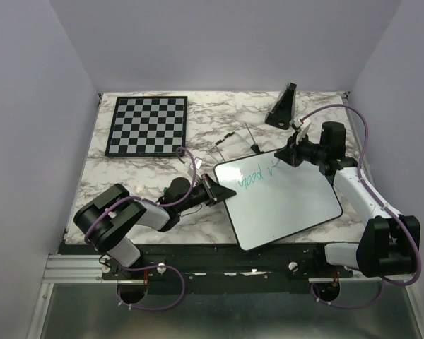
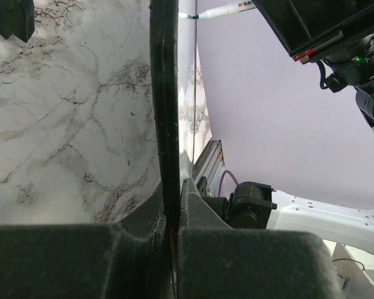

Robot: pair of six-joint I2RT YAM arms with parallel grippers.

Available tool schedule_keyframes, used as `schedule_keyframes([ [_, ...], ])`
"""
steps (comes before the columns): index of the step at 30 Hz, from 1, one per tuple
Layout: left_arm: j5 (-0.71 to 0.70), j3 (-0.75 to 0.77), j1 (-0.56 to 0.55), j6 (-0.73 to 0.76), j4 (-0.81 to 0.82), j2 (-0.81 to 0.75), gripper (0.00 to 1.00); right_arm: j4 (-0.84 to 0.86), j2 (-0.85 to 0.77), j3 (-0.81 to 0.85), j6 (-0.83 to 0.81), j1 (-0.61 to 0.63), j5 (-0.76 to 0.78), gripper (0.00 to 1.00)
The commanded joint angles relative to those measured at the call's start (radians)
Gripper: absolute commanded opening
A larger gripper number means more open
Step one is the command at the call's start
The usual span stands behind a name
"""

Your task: Write a sentence on the whiteboard

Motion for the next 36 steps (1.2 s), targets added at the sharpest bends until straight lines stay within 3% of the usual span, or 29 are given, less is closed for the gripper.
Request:
schedule_keyframes([
  [1,0.041,0.002,-0.013,0.092,0.018,-0.026,0.0,-0.042,-0.006,-0.022,-0.031,-0.006,-0.028,0.01],
  [17,0.04,0.004,-0.013,0.089,0.033,-0.011,0.0,-0.258,-0.038,-0.003,-0.179,-0.006,-0.108,0.0],
  [24,0.04,0.001,-0.013,0.089,0.029,-0.018,0.0,-0.114,-0.036,0.006,-0.068,-0.026,0.023,0.01],
  [36,0.041,0.001,-0.013,0.088,0.036,-0.014,0.0,-0.013,0.02,0.09,0.024,-0.06,0.004,0.01],
])
